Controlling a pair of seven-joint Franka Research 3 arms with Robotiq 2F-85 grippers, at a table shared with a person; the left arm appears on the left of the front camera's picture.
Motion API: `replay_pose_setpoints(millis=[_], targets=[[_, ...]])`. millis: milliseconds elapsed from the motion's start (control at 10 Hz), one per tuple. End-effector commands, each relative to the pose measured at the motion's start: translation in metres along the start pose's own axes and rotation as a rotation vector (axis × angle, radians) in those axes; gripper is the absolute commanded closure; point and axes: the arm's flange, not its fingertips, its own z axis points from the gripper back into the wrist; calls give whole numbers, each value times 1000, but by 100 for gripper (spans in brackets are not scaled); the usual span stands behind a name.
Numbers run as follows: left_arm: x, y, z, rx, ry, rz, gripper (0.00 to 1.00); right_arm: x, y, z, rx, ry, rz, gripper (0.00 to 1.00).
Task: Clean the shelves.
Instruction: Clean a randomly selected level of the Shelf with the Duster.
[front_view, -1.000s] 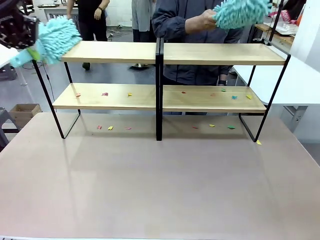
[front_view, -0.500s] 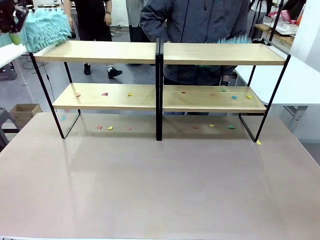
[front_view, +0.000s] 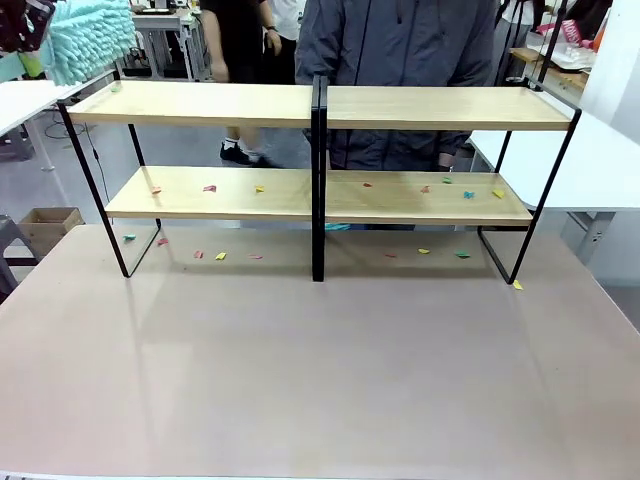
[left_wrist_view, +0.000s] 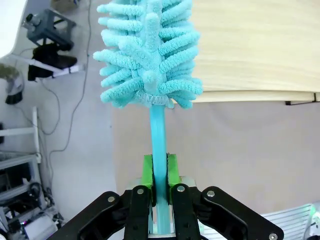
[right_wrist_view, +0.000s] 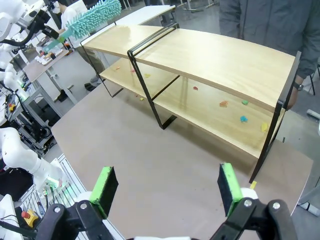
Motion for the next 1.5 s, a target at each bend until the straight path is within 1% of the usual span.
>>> replay_pose_setpoints(millis=[0,100,200,300,400,500,700,800,900,1000,1100,1400], targets=[[-3,6,3,-52,-26,11,87,0,0,-1,1,1,-1,0],[-5,11,10,-142,-18,18,87,0,0,-1,1,1,-1,0],[-8,21,22,-259,-19,43,87,0,0,-1,1,1,-1,0],[-18,40,39,-394,-5,54,87,0,0,-1,1,1,-1,0],[-31,65,53,-458,-18,54,87,0,0,-1,1,1,-1,0],[-43,94,64,-489,-52,100,87,0,0,-1,1,1,-1,0],[-72,157,72,-557,-85,100,87,0,0,-1,1,1,-1,0],[-87,182,71,-581,-73,118,87,0,0,-1,1,1,-1,0],[-104,199,68,-591,-52,133,87,0,0,-1,1,1,-1,0],[-119,208,67,-612,-46,146,87,0,0,-1,1,1,-1,0],[-128,216,67,-614,-75,186,87,0,0,-1,1,1,-1,0],[-125,220,61,-613,-73,207,87,0,0,-1,1,1,-1,0]])
